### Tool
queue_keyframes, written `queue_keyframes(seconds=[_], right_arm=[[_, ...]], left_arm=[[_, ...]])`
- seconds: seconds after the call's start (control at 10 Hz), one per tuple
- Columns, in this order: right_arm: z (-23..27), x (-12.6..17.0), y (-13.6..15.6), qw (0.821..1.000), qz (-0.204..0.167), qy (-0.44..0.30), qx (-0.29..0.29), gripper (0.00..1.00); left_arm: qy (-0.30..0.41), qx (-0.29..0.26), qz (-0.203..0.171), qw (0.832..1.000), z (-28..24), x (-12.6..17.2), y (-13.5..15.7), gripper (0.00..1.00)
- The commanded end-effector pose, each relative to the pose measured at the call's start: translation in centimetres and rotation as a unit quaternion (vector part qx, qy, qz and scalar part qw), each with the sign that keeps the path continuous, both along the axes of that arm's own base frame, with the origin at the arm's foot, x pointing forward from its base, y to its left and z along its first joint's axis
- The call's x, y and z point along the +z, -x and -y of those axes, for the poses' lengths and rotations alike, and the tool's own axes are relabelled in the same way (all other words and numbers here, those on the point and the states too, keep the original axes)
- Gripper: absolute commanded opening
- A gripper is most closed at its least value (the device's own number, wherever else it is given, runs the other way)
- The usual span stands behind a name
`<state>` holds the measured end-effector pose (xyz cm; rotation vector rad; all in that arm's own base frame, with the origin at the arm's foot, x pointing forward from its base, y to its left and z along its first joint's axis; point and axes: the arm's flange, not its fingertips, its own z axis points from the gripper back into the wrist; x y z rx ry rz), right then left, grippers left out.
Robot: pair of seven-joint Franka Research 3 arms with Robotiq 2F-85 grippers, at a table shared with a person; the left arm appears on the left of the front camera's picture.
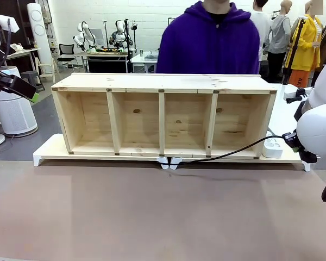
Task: Perform cable management.
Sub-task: Pull the grasped Power Cable to the location of the Power Strip.
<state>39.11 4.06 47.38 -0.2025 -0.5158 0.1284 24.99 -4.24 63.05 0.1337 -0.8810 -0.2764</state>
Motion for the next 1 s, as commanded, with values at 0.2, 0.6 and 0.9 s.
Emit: queue_keyframes(seconds=[0.2,0.6,0.9], right_arm=[[1.3,2.8,-2.7,0.998,0.066,0.024,0.005,0.15],[2.6,6.5,-6.1,0.995,0.085,0.06,0.001,0.15],[2.6,6.2,-10.0,0.995,0.082,0.012,0.046,0.15]], left_arm=[[-0.002,-0.001,0.006,1.0,0.0,0.1,-0.2,1.0],[-0.002,-0.001,0.006,1.0,0.0,0.1,-0.2,1.0],[-0.002,-0.001,0.006,1.0,0.0,0.1,-0.2,1.0]])
